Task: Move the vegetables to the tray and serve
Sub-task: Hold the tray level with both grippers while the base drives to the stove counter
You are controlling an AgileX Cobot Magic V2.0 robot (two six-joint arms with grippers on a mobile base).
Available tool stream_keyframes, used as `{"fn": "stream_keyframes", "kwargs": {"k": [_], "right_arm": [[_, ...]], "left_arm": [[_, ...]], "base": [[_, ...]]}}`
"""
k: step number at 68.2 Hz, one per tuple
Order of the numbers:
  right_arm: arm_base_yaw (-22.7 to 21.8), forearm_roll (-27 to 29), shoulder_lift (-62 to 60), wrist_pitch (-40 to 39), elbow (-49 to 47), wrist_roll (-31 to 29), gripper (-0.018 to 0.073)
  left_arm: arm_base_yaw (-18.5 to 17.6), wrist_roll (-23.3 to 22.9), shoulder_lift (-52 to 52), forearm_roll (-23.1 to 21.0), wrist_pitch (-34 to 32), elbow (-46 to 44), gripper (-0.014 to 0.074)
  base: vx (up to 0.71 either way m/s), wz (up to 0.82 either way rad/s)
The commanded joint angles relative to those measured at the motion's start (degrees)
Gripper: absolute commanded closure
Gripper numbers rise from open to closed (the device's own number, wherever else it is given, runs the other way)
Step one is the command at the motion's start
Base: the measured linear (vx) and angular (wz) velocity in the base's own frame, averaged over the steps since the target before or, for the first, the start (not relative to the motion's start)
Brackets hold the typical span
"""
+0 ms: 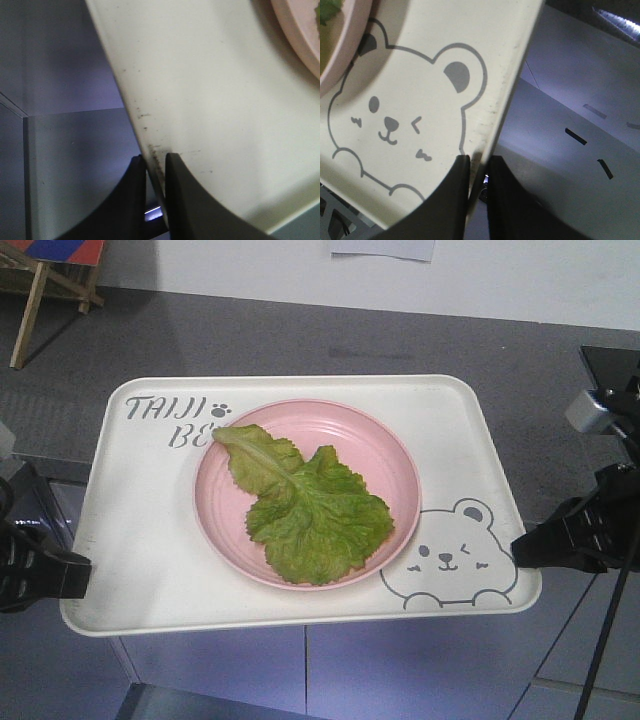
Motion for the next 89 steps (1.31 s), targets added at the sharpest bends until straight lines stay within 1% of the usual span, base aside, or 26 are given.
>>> {"fn": "stream_keyframes", "kwargs": {"k": [1,89], "right_arm": [[0.46,5.80,-1.60,1.42,-1.50,-2.55,0.0564],[0.46,5.80,-1.60,1.42,-1.50,-2.55,0.0564]], "left_arm": [[-0.72,1.98,-0.90,-3.29,-3.31,-1.67,0.0604],[-0.72,1.98,-0.90,-3.29,-3.31,-1.67,0.0604]], "base": [[0.18,-0.03],[0.15,-0.10]]}}
